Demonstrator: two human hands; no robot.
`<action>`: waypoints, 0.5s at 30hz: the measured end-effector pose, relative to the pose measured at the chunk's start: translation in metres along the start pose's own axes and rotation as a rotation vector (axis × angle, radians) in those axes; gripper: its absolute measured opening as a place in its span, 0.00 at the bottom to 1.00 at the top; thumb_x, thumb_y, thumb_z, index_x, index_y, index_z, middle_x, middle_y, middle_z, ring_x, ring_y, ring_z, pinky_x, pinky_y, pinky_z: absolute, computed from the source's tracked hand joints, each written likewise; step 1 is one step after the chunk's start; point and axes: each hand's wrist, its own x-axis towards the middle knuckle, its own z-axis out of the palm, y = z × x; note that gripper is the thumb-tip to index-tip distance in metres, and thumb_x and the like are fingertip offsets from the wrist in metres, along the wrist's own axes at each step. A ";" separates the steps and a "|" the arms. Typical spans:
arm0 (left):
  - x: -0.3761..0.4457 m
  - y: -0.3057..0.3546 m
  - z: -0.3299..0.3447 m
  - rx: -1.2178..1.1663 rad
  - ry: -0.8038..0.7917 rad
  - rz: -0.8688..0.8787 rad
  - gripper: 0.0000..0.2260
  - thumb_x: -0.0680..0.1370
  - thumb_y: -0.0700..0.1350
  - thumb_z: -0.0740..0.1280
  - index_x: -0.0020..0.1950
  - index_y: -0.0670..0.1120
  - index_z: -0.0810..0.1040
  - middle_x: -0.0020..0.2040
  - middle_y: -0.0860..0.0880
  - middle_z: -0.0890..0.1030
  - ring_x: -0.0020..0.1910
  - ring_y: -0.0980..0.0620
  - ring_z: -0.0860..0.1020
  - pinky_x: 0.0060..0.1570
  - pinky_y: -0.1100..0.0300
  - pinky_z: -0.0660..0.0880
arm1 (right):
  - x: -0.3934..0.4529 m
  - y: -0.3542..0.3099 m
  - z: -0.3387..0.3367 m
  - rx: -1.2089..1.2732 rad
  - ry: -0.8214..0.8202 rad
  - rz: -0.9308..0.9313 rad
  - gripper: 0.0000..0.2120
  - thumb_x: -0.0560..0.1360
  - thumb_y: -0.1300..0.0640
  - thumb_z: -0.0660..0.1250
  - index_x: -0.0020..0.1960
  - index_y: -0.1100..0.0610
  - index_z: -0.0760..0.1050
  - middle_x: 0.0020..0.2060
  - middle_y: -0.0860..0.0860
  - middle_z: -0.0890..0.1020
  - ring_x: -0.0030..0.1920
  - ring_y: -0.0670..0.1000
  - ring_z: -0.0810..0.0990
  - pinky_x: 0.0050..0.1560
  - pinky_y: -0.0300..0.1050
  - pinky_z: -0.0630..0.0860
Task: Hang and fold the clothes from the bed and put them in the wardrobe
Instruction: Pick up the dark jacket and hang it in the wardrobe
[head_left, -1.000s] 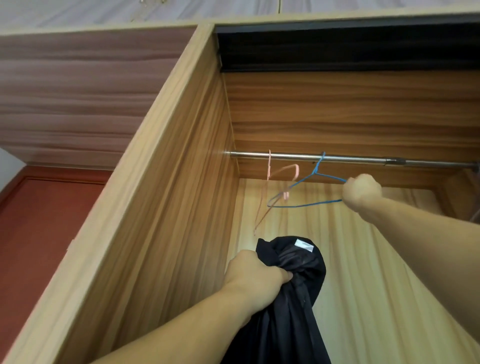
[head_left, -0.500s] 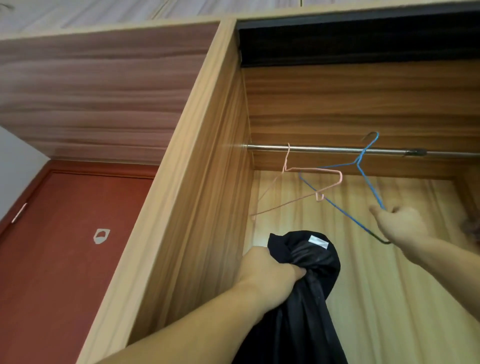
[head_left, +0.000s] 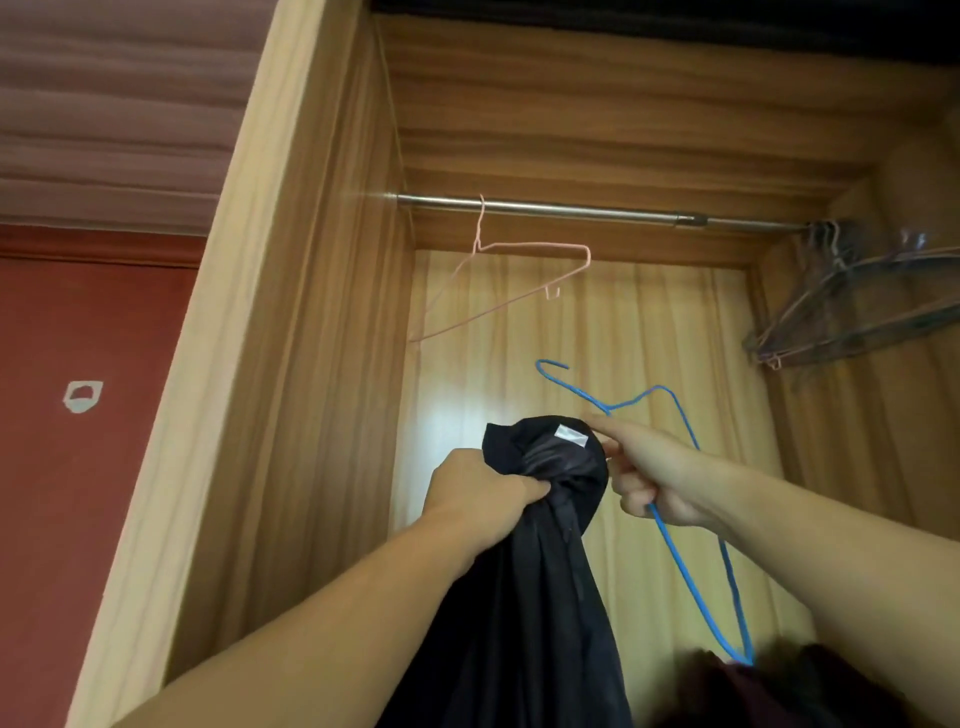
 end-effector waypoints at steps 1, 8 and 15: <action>-0.005 0.003 0.003 0.000 0.007 -0.011 0.09 0.68 0.47 0.77 0.45 0.47 0.83 0.42 0.51 0.85 0.43 0.51 0.83 0.44 0.57 0.80 | -0.014 0.005 0.001 0.002 -0.023 -0.010 0.19 0.74 0.39 0.68 0.39 0.54 0.70 0.27 0.47 0.65 0.22 0.45 0.52 0.21 0.35 0.49; -0.067 0.052 0.028 -0.041 -0.131 0.006 0.11 0.68 0.46 0.78 0.48 0.48 0.84 0.45 0.49 0.86 0.48 0.50 0.84 0.52 0.54 0.81 | -0.098 0.015 -0.014 0.014 -0.195 0.065 0.19 0.70 0.36 0.71 0.46 0.51 0.74 0.30 0.47 0.68 0.22 0.44 0.53 0.19 0.34 0.50; -0.167 0.095 0.010 0.307 -0.340 -0.044 0.12 0.69 0.45 0.78 0.51 0.50 0.83 0.47 0.54 0.86 0.49 0.53 0.83 0.52 0.59 0.78 | -0.205 0.015 -0.074 0.090 -0.041 -0.098 0.04 0.74 0.56 0.72 0.45 0.54 0.76 0.17 0.43 0.70 0.14 0.42 0.64 0.17 0.30 0.59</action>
